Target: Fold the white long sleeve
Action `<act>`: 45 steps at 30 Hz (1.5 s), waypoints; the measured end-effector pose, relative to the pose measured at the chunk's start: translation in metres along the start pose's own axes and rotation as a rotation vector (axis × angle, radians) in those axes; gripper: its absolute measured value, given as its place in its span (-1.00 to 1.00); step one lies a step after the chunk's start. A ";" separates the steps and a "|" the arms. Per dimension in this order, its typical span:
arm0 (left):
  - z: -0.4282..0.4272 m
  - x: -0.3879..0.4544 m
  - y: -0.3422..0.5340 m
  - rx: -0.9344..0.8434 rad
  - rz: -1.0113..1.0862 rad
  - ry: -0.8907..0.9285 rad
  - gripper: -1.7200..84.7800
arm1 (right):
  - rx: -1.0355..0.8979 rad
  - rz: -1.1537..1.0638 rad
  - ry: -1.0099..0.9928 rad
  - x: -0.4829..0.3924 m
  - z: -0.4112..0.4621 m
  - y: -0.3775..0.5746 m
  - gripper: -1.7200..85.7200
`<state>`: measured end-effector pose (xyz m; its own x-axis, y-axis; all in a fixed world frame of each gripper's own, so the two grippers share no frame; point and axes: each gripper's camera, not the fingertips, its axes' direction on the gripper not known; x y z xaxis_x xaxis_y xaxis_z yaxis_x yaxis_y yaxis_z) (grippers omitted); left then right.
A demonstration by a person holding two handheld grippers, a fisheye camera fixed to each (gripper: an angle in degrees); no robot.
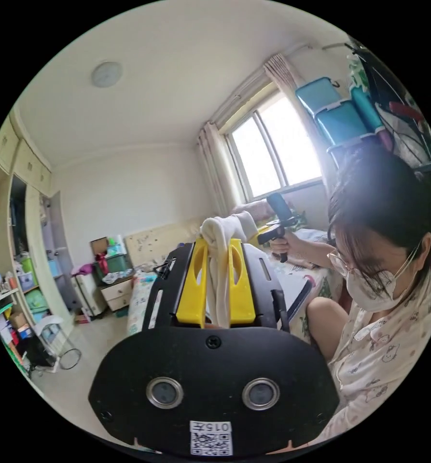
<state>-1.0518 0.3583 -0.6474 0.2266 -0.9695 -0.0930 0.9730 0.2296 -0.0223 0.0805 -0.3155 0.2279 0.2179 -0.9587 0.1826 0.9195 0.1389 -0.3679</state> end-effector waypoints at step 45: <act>-0.016 -0.096 0.177 -0.149 -0.209 -0.518 -0.71 | 0.048 -0.116 1.004 -0.047 -0.077 0.050 -0.85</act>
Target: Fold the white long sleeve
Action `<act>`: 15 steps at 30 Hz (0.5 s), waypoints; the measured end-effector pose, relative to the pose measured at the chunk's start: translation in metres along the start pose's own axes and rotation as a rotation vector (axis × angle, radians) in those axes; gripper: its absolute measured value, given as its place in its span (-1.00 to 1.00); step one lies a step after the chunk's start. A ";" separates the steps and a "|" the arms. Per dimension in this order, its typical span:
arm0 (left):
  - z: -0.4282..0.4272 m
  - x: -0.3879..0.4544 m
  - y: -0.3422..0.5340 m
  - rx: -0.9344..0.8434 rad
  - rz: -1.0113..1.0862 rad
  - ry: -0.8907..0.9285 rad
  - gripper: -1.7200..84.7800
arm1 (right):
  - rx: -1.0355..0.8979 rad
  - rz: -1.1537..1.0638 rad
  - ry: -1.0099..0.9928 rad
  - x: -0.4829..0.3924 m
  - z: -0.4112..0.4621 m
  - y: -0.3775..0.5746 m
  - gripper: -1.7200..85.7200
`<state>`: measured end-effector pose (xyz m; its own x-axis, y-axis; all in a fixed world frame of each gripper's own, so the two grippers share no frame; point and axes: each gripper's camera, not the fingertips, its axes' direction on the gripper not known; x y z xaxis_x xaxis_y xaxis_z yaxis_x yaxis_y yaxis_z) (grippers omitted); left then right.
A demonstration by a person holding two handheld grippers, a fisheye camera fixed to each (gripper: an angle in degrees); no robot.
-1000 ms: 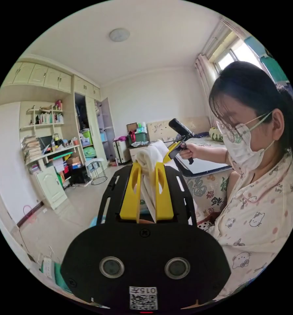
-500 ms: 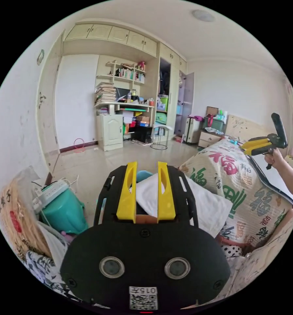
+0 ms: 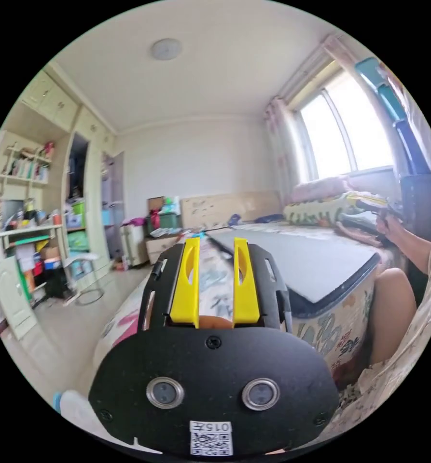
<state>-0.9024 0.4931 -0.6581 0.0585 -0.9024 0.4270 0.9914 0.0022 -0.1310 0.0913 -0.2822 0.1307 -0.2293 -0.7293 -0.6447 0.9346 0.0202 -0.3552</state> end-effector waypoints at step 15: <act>0.479 0.240 -0.069 0.150 0.226 0.911 -0.60 | -0.575 0.347 0.473 0.388 0.076 0.142 -0.68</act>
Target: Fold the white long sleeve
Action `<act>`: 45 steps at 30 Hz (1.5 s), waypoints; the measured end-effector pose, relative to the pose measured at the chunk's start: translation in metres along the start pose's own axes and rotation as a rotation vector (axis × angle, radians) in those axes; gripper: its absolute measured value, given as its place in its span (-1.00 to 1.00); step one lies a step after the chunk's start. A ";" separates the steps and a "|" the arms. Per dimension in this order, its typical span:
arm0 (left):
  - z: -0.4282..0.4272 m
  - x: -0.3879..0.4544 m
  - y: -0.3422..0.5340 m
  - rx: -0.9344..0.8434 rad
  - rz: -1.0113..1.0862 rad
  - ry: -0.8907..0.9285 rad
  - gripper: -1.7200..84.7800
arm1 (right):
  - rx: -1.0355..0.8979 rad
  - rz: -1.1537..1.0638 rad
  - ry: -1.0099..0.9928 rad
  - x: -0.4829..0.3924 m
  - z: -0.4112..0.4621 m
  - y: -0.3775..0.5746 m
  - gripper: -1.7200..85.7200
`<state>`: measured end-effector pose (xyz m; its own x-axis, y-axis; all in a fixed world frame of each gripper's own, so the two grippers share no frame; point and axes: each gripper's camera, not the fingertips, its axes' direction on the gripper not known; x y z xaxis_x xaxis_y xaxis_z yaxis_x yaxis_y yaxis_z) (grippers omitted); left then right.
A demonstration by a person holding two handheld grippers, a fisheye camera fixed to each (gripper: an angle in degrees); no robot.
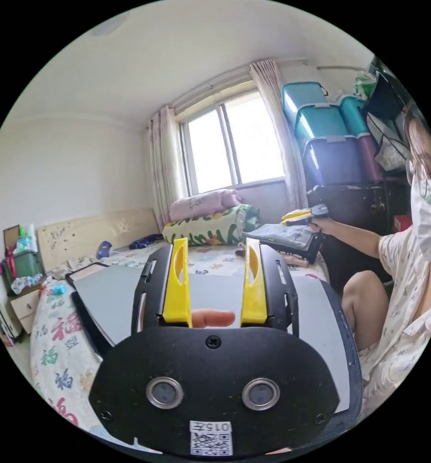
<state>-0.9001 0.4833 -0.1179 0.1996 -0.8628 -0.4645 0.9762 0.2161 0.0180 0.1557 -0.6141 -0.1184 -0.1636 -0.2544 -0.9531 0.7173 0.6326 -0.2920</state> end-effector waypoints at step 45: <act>-0.055 0.265 0.575 -0.071 -0.168 0.257 -0.62 | 0.414 -0.119 -0.858 -0.227 -0.058 -0.037 -0.85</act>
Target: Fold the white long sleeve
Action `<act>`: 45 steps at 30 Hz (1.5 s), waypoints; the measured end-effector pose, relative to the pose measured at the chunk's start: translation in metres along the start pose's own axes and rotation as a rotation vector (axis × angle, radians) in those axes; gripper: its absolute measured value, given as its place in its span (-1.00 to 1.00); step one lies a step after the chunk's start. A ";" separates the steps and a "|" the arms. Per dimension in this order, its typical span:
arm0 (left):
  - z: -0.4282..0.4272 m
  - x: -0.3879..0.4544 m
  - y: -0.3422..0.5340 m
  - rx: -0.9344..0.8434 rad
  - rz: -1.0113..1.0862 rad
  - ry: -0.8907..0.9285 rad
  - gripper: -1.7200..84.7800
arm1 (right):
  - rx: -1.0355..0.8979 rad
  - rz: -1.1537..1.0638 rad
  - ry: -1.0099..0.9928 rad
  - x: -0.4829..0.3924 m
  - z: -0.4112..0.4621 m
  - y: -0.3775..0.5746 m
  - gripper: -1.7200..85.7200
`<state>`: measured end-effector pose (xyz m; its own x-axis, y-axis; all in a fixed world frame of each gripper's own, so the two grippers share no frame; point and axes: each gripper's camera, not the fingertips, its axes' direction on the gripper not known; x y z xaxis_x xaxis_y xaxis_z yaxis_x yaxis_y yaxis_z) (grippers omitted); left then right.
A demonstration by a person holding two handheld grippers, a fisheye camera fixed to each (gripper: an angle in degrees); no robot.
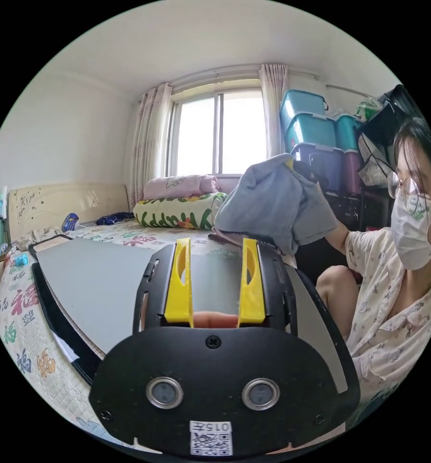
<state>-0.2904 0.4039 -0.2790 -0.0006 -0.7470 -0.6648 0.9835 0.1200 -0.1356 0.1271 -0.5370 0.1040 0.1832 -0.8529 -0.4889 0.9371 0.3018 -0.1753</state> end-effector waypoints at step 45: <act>0.133 0.599 0.274 -0.306 0.175 0.212 -0.96 | 0.038 0.327 0.041 0.058 0.046 0.024 -0.58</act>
<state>0.0028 -0.0982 -0.6167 0.0935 -0.5505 -0.8296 0.8727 0.4464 -0.1978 0.1742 -0.5986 0.1103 0.4645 -0.6954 -0.5483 0.8414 0.5396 0.0284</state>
